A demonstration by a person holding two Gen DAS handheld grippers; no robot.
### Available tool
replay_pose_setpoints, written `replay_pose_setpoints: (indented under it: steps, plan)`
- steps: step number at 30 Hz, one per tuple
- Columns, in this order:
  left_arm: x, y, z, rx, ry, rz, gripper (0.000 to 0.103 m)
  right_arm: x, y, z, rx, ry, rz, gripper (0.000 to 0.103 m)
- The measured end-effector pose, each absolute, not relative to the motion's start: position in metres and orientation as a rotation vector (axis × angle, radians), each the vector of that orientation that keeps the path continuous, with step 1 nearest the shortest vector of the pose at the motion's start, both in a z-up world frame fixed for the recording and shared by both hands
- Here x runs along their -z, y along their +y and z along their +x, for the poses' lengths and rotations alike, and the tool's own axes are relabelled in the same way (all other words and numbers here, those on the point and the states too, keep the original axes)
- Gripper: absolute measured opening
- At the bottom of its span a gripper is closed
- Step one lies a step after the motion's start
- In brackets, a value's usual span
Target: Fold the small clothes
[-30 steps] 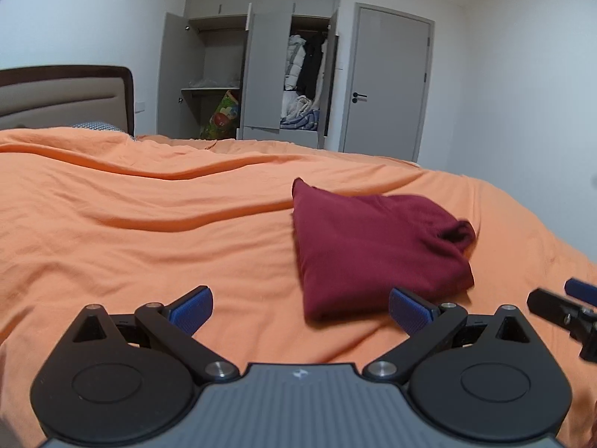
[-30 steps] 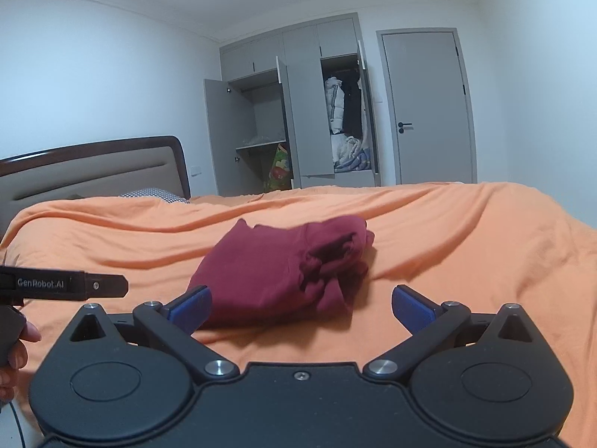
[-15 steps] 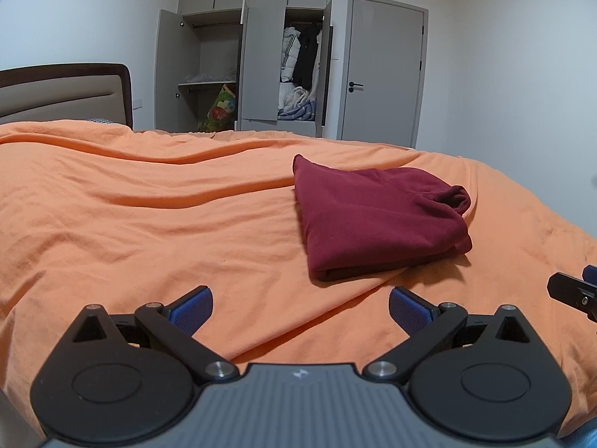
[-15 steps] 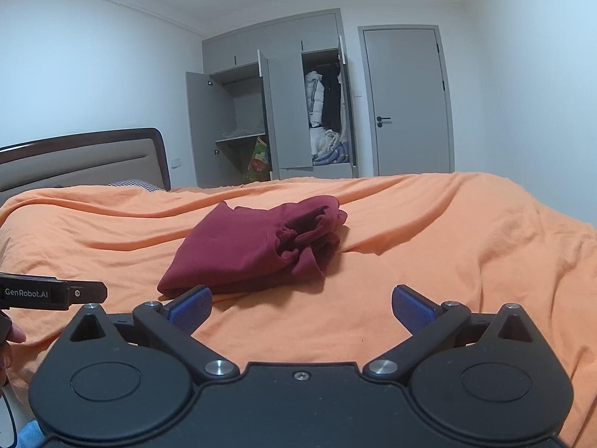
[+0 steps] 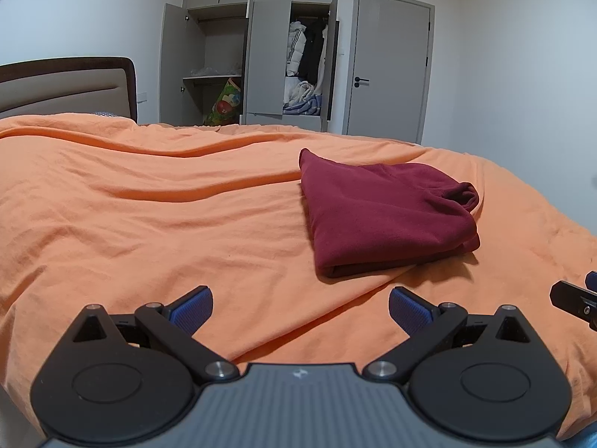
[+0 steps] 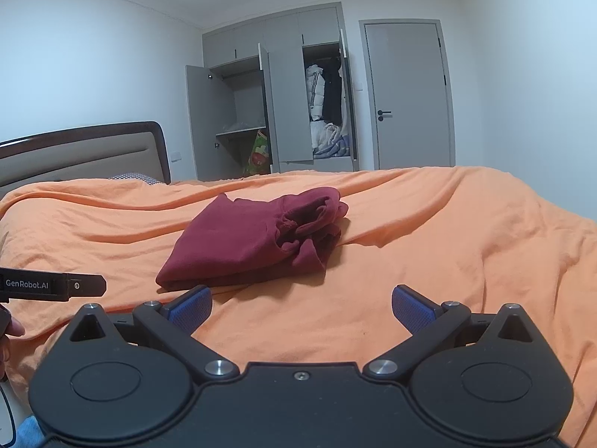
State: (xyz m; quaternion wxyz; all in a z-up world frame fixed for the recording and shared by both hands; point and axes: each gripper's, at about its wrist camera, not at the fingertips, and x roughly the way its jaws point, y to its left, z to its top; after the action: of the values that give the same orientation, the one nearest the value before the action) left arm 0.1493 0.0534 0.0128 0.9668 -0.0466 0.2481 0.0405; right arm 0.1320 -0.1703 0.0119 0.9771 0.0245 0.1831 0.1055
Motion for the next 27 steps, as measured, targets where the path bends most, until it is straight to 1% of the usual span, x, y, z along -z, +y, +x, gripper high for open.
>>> replay_pose_setpoints:
  steps: [27]
  plan:
    - [-0.0088, 0.055, 0.1527, -0.081, 0.521, -0.089, 0.103, -0.0062, -0.1709, 0.137, -0.205, 0.389, 0.053, 0.102]
